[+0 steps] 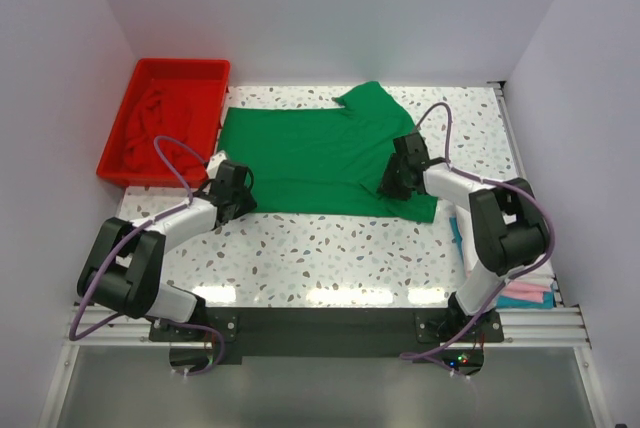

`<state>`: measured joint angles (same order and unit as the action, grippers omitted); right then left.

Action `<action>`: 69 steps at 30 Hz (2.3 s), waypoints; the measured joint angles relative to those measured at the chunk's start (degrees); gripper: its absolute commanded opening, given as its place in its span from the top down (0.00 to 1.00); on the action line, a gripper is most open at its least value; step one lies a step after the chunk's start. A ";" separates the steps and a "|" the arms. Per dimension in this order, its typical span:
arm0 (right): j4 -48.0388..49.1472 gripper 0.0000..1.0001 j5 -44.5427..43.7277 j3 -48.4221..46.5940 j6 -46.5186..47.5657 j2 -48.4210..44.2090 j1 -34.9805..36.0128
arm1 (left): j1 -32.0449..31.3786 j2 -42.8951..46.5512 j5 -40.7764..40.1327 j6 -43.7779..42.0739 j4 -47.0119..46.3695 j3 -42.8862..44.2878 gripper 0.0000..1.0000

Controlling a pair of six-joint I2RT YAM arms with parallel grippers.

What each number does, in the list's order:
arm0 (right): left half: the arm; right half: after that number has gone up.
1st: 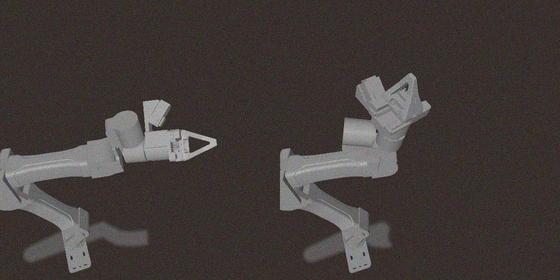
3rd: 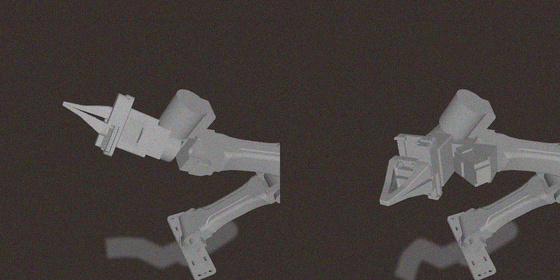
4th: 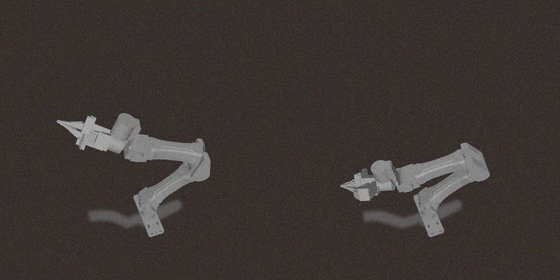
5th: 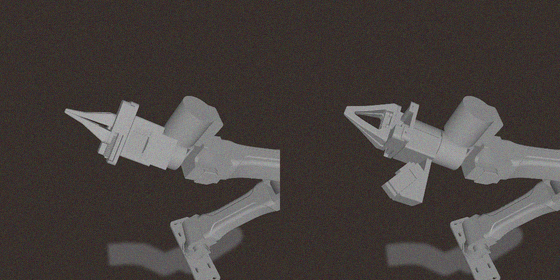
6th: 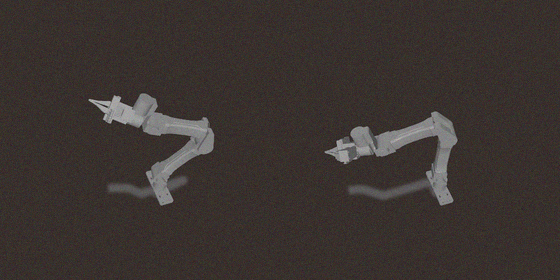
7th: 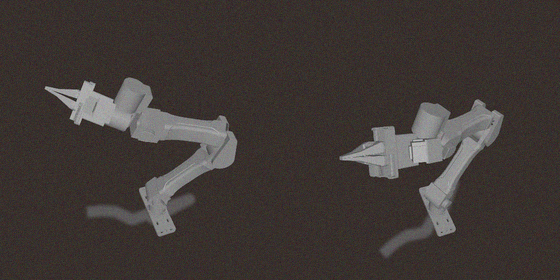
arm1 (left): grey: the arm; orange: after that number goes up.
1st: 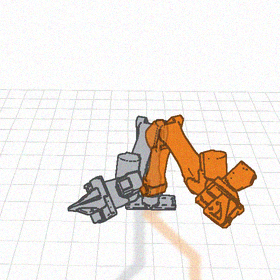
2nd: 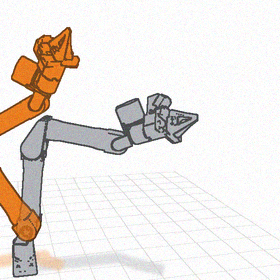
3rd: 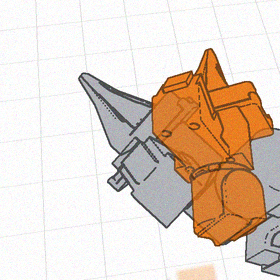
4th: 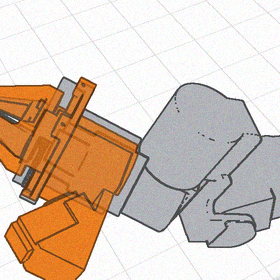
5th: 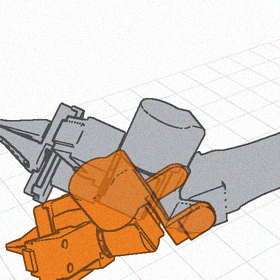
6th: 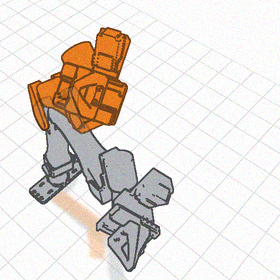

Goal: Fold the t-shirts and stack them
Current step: Fold the tshirt

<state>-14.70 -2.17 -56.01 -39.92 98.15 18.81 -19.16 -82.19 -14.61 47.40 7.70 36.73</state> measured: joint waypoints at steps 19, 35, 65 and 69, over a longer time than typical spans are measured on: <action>0.31 1.00 -0.09 -5.77 -0.59 2.82 0.04 | 0.00 0.00 -0.57 -0.04 -0.33 -0.85 0.64; -2.05 0.75 0.92 -21.03 1.29 13.73 0.07 | 0.00 0.04 -0.57 -0.52 -0.35 -0.85 0.59; -14.93 0.28 -6.64 10.45 0.87 -27.98 -3.76 | 8.31 10.38 -5.90 2.29 8.39 -3.04 0.42; -15.45 0.29 -7.32 14.01 0.02 -29.53 -5.11 | 8.33 8.41 -6.78 3.26 8.22 -4.04 0.42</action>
<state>-30.15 -9.50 -42.00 -39.90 68.62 13.69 -10.83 -73.78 -21.39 50.65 15.92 32.69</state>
